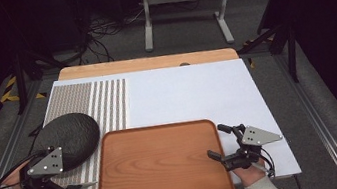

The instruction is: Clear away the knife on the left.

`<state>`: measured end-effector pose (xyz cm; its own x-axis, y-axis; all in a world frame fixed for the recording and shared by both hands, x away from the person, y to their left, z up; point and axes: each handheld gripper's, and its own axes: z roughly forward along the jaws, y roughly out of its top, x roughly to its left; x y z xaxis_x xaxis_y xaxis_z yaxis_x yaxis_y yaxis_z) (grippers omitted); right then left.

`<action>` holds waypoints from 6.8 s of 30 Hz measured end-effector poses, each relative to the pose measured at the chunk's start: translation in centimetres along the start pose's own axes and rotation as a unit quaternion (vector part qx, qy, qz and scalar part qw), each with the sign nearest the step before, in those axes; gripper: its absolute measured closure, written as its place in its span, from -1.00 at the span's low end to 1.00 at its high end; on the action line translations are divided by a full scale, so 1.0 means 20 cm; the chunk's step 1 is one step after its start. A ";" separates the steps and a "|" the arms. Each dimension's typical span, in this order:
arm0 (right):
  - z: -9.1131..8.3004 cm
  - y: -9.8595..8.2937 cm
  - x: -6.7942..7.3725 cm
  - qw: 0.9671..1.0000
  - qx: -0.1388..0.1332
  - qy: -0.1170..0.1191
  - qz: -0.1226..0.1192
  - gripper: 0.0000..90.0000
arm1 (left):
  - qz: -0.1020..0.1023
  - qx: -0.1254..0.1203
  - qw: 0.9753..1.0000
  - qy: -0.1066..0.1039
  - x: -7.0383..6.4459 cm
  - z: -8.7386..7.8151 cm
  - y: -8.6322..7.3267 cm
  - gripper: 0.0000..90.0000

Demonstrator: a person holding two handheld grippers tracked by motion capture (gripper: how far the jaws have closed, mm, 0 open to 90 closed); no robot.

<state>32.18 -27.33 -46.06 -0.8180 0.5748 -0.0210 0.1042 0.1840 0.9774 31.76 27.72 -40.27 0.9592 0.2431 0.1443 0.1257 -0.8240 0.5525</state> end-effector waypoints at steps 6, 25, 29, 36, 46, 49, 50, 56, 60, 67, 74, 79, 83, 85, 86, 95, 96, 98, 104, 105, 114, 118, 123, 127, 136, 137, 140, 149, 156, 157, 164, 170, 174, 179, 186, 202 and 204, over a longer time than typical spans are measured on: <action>0.00 0.00 0.00 1.000 0.002 -0.001 -0.004 -0.88 | -0.006 0.019 1.000 -0.016 0.02 0.02 0.00 -0.57; 0.01 0.00 0.01 1.000 0.007 0.004 -0.010 -0.89 | 0.001 0.112 0.992 -0.054 0.07 0.09 -0.09 -0.44; 0.01 0.00 0.01 1.000 0.010 0.006 -0.011 -0.89 | 0.003 0.133 0.989 -0.060 0.08 0.10 -0.11 -0.41; 0.01 0.00 0.01 1.000 0.002 0.015 -0.010 -0.90 | 0.006 0.177 0.981 -0.072 0.08 0.10 -0.15 -0.30; 0.00 0.01 0.01 1.000 -0.009 0.024 -0.001 -0.92 | 0.029 0.229 0.970 -0.078 0.10 0.11 -0.19 -0.06; 0.00 0.01 0.01 1.000 -0.009 0.024 -0.001 -0.92 | 0.038 0.249 0.965 -0.071 0.10 0.11 -0.19 0.01; 0.00 0.01 0.01 1.000 -0.009 0.024 -0.001 -0.92 | 0.041 0.253 0.964 -0.072 0.10 0.12 -0.19 0.03; 0.00 0.01 0.01 1.000 -0.009 0.025 0.000 -0.92 | 0.060 0.282 0.955 -0.070 0.10 0.14 -0.20 0.21; 0.00 0.01 0.01 1.000 -0.009 0.025 -0.001 -0.92 | 0.083 0.299 0.948 -0.069 0.10 0.15 -0.20 0.34; 0.00 0.00 0.01 1.000 -0.008 0.024 -0.002 -0.92 | 0.107 0.315 0.940 -0.071 0.09 0.16 -0.20 0.62; 0.00 0.00 0.01 1.000 -0.007 0.023 -0.003 -0.92 | 0.119 0.323 0.937 -0.067 0.09 0.17 -0.21 0.76; 0.00 0.01 0.01 1.000 -0.009 0.024 -0.005 -0.92 | 0.121 0.322 0.937 -0.064 0.08 0.17 -0.21 0.78; 0.00 0.01 0.01 1.000 -0.009 0.025 -0.005 -0.92 | 0.117 0.321 0.938 -0.062 0.08 0.17 -0.22 0.78; 0.00 0.01 0.01 1.000 -0.009 0.024 -0.005 -0.91 | 0.115 0.322 0.938 -0.059 0.08 0.17 -0.22 0.78; 0.00 0.01 0.01 1.000 -0.010 0.024 -0.005 -0.92 | 0.112 0.323 0.938 -0.060 0.08 0.16 -0.22 0.78; 0.00 0.01 0.01 1.000 -0.011 0.022 -0.004 -0.92 | 0.084 0.297 0.950 -0.041 0.08 0.08 -0.19 0.78; 0.00 0.01 0.01 1.000 -0.011 0.022 -0.004 -0.91 | 0.079 0.298 0.951 -0.036 0.08 0.07 -0.18 0.78; 0.00 0.01 0.01 1.000 -0.011 0.022 -0.004 -0.92 | 0.072 0.286 0.955 -0.026 0.08 0.05 -0.16 0.78; -0.01 0.01 0.01 1.000 -0.014 0.021 -0.004 -0.92 | 0.030 0.253 0.967 -0.016 0.08 0.01 -0.11 0.78; -0.01 0.01 0.01 1.000 -0.014 0.021 -0.005 -0.92 | 0.020 0.250 0.968 -0.012 0.08 -0.01 -0.11 0.78; -0.01 0.01 0.01 1.000 -0.014 0.020 -0.004 -0.92 | -0.050 0.198 0.979 -0.014 0.07 -0.07 -0.03 0.78; -0.01 0.01 0.01 1.000 -0.015 0.020 -0.004 -0.92 | -0.072 0.185 0.980 -0.018 0.07 -0.09 0.00 0.78; -0.01 0.01 0.01 1.000 -0.016 0.020 -0.003 -0.92 | -0.100 0.161 0.982 -0.022 0.05 -0.11 0.05 0.78; -0.01 0.01 0.01 1.000 -0.016 0.020 -0.002 -0.92 | -0.127 0.135 0.982 -0.026 0.05 -0.12 0.09 0.78; -0.01 0.01 0.01 1.000 -0.017 0.020 -0.002 -0.91 | -0.189 0.092 0.977 -0.038 0.04 -0.10 0.14 0.78; -0.01 0.01 0.01 1.000 -0.017 0.020 -0.002 -0.92 | -0.194 0.087 0.976 -0.039 0.04 -0.10 0.14 0.78; -0.02 0.01 0.01 1.000 -0.018 0.020 -0.002 -0.92 | -0.213 0.068 0.974 -0.042 0.04 -0.09 0.15 0.78; -0.01 0.01 0.01 1.000 -0.016 0.021 -0.003 -0.91 | -0.216 0.058 0.974 -0.023 -0.03 -0.05 0.20 0.78; 0.00 0.01 0.01 1.000 -0.010 0.025 -0.007 -0.91 | -0.216 0.036 0.975 -0.038 -0.07 0.01 0.25 0.78; -0.01 0.01 0.01 1.000 -0.010 0.024 -0.007 -0.91 | -0.217 0.034 0.975 -0.041 -0.08 0.02 0.26 0.78; -0.01 0.01 0.01 1.000 -0.010 0.025 -0.007 -0.91 | -0.210 0.024 0.976 -0.060 -0.11 0.07 0.30 0.78; -0.01 0.01 0.01 1.000 -0.011 0.025 -0.008 -0.91 | -0.211 0.014 0.975 -0.070 -0.12 0.11 0.33 0.78; -0.01 0.01 0.01 1.000 -0.012 0.026 -0.008 -0.91 | -0.208 0.017 0.975 -0.075 -0.13 0.14 0.35 0.78; -0.01 0.01 0.01 1.000 -0.012 0.026 -0.009 -0.91 | -0.208 0.018 0.975 -0.080 -0.13 0.18 0.37 0.78; -0.01 0.01 0.01 1.000 -0.013 0.027 -0.008 -0.91 | -0.206 0.018 0.974 -0.089 -0.16 0.25 0.39 0.78; -0.01 0.01 0.01 1.000 -0.016 0.027 -0.006 -0.90 | -0.212 0.042 0.973 -0.078 -0.17 0.36 0.44 0.78; -0.01 0.01 0.01 1.000 -0.016 0.027 -0.005 -0.90 | -0.213 0.044 0.973 -0.076 -0.17 0.37 0.44 0.78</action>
<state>31.90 -27.41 -45.75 -0.8480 0.5296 -0.0213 0.0780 0.1644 0.9833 31.40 15.92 -42.00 0.8407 0.4997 -0.2087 0.5350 -0.7071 0.4623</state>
